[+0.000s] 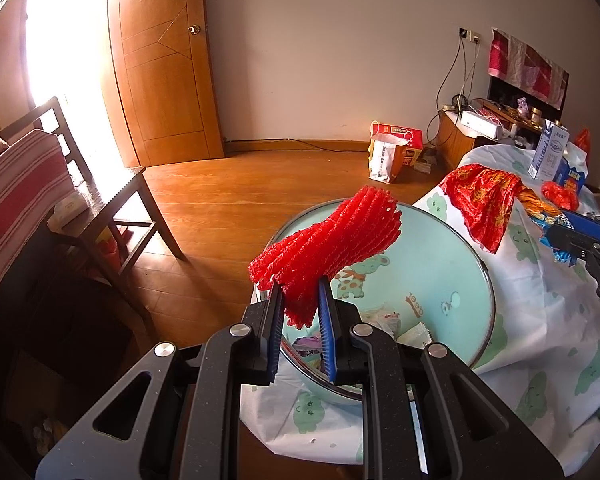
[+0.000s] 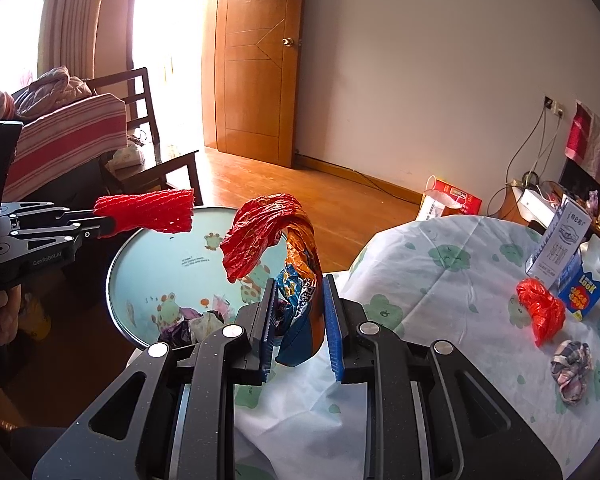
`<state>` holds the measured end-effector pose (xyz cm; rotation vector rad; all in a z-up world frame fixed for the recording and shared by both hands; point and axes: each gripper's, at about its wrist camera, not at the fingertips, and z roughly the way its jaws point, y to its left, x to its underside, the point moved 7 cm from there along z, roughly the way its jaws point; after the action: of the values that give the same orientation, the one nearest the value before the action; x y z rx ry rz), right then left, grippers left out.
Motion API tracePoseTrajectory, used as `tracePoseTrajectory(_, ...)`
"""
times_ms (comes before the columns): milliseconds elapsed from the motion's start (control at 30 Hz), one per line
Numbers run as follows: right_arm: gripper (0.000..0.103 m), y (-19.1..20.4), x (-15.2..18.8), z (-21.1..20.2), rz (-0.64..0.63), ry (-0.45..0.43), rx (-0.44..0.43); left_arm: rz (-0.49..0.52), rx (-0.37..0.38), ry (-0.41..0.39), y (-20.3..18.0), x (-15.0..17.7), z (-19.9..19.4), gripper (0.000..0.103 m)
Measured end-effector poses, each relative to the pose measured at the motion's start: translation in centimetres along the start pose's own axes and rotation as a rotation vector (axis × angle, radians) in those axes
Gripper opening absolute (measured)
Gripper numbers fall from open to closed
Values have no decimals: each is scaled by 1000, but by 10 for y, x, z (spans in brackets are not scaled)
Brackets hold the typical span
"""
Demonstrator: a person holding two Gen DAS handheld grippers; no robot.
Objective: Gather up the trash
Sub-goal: 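Carry the red mesh net and snack wrapper over the blue bin with both tools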
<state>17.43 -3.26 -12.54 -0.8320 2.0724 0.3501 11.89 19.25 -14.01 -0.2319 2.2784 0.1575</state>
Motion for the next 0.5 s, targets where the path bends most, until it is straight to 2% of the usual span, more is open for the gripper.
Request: tracePoseTrajectory(500,23,7,-5,1,-20,-1,-9,-14,-3,-1,6,-1,-1,16)
